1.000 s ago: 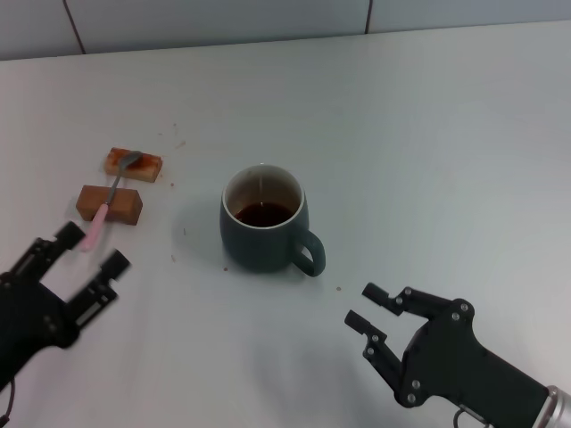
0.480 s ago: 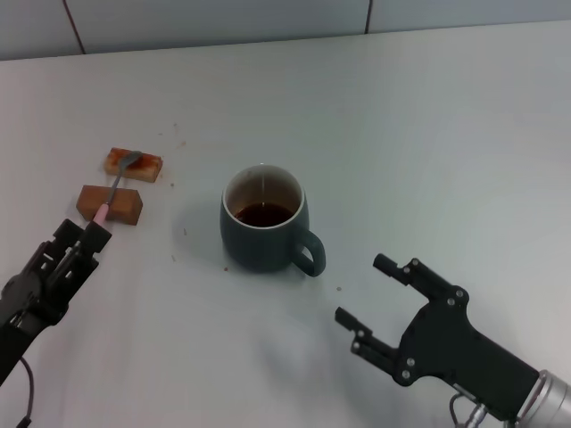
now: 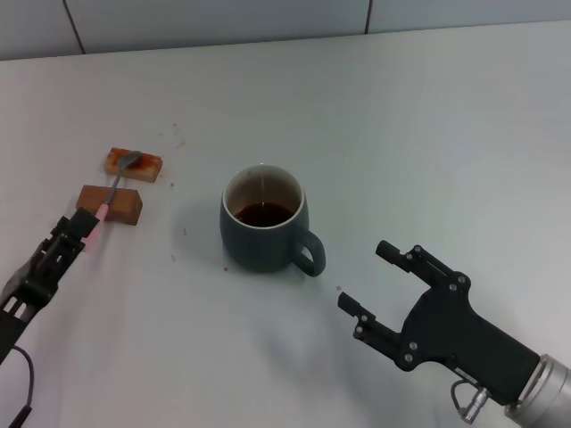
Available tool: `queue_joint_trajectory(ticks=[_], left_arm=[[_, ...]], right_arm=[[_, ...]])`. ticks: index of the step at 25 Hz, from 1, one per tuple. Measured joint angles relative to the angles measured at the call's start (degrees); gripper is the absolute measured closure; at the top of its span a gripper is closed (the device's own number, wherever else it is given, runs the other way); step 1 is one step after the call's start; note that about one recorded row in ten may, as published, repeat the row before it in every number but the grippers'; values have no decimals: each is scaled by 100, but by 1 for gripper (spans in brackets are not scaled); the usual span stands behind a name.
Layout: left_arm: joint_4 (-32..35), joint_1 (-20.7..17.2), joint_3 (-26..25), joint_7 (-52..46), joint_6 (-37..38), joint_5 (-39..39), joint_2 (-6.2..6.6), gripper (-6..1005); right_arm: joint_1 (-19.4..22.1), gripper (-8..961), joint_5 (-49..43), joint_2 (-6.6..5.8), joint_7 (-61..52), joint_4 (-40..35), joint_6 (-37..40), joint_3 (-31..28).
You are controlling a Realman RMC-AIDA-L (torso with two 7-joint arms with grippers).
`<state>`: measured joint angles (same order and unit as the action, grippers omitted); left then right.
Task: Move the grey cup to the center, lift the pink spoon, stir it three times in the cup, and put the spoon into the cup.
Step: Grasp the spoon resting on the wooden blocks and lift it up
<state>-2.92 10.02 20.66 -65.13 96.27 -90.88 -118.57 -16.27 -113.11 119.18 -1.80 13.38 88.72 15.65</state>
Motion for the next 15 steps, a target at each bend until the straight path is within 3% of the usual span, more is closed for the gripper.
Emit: queue_joint_trajectory(ticks=[15], left_arm=[[-58,53,-344,-122,-691,0,-6,222]], right_arm=[[-33,223,-1,0,-10,-29,-84,-1]])
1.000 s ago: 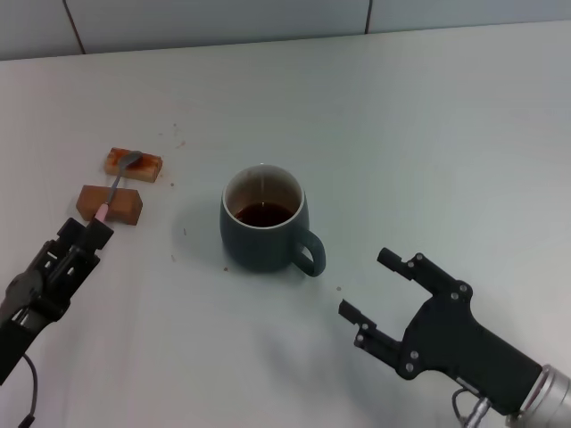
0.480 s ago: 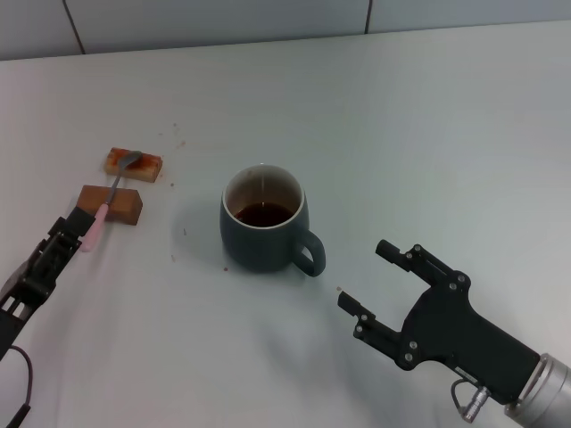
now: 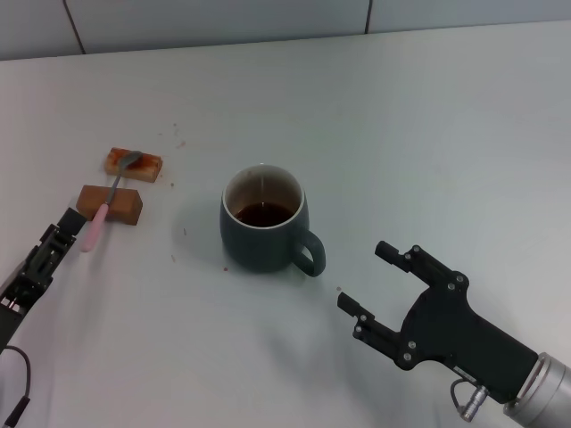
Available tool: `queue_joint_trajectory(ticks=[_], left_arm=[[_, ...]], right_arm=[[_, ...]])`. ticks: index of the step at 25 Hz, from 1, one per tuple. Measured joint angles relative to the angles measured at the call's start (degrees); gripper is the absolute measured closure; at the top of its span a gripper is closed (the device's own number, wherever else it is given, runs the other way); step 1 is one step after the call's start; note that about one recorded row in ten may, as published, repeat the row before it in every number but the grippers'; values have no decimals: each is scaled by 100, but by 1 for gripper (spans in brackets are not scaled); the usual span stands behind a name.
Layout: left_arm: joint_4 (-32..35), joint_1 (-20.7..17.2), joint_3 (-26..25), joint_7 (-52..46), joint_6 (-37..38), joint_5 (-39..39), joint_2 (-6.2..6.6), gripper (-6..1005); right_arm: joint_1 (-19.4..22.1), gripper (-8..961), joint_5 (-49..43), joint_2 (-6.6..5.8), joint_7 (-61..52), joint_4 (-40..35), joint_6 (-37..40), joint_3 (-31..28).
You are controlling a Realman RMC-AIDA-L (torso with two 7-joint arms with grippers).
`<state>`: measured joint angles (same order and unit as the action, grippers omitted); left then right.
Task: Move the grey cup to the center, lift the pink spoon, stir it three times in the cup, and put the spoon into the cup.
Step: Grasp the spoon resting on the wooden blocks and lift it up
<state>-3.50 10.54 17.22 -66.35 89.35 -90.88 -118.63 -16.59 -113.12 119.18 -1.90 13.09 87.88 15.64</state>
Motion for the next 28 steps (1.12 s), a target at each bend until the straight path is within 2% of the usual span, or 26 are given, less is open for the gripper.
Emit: queue_joint_trajectory(ticks=[10,28], left_arm=[[-181,24,-229,-208,-291,0,-9,223],[-186,27,-351,-875,-662,0,-2,224]], right_arm=[[-2,223,-8,0,-5,0,-65,0],[-1,223,-22,0,-170,-82,-79,21]])
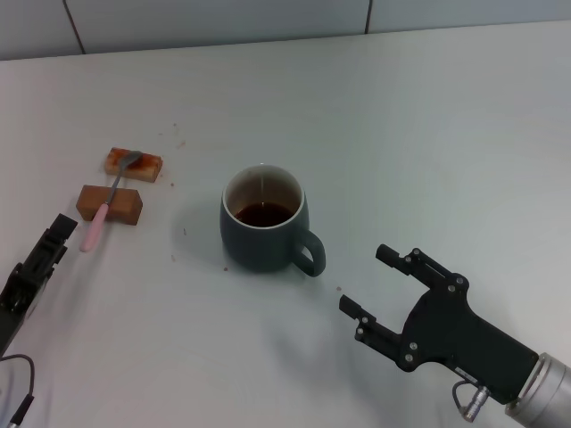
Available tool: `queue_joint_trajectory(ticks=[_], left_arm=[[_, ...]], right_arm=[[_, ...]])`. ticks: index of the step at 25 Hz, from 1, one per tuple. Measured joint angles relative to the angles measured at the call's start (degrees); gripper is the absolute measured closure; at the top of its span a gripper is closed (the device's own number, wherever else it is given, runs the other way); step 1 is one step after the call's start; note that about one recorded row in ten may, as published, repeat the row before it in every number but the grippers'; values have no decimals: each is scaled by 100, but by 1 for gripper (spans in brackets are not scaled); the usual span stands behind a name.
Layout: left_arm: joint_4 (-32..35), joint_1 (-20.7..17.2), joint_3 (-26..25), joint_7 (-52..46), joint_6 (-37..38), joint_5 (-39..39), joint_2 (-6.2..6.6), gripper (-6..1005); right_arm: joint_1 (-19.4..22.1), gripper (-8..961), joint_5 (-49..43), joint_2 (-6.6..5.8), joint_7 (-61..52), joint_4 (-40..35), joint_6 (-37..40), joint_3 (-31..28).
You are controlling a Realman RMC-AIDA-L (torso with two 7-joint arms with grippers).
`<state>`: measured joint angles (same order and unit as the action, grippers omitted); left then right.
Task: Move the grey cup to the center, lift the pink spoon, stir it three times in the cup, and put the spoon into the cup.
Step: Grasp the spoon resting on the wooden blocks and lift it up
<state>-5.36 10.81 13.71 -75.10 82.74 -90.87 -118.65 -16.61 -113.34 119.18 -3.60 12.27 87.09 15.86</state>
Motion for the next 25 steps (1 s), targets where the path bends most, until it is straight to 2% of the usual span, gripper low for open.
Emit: queue_joint_trajectory(ticks=[25], left_arm=[[-140,71,-114,-408,-231,-41,-5,225]], right_arm=[[0,223,8,0,0,-14,0,8]])
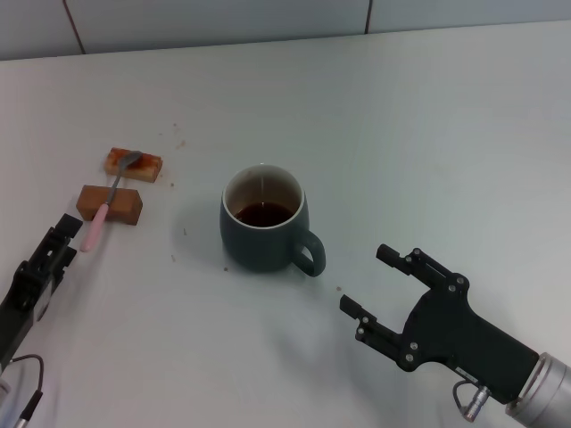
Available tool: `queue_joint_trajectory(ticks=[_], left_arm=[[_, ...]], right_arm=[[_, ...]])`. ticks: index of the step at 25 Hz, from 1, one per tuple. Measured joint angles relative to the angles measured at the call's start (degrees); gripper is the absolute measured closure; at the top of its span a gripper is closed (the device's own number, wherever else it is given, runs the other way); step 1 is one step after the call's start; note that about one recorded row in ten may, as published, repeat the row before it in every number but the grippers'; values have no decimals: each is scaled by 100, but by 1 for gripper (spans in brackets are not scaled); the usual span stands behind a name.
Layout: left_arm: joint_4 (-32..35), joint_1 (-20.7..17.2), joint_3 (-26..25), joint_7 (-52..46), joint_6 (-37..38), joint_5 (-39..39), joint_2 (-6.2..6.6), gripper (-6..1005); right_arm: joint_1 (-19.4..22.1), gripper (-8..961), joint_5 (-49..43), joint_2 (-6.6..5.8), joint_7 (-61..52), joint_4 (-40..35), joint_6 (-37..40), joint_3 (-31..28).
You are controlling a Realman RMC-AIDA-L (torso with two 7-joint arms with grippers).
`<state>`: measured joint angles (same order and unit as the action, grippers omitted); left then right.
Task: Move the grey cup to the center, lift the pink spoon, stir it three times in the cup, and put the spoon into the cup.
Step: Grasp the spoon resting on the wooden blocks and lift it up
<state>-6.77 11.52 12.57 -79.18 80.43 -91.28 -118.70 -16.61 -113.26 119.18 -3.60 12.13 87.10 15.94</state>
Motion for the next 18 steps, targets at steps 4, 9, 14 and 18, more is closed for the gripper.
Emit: queue_joint_trajectory(ticks=[4,9,14,18], left_arm=[[0,9,0,-59,-14,-3,-2,225],[-42,13,7,-141,-36,-4,-4,225],[-73,59,25,-224,-41,-5,-4,225],[-133,119,34,-261,-42,-11,-4,226]], right_arm=[[0,223,6,0,0,0,-2,5],[0,223,7,0,0,0,-6,12],[3,224,6,0,0,0,-8,15],[16,224,-1,0,0,0,-9,19]])
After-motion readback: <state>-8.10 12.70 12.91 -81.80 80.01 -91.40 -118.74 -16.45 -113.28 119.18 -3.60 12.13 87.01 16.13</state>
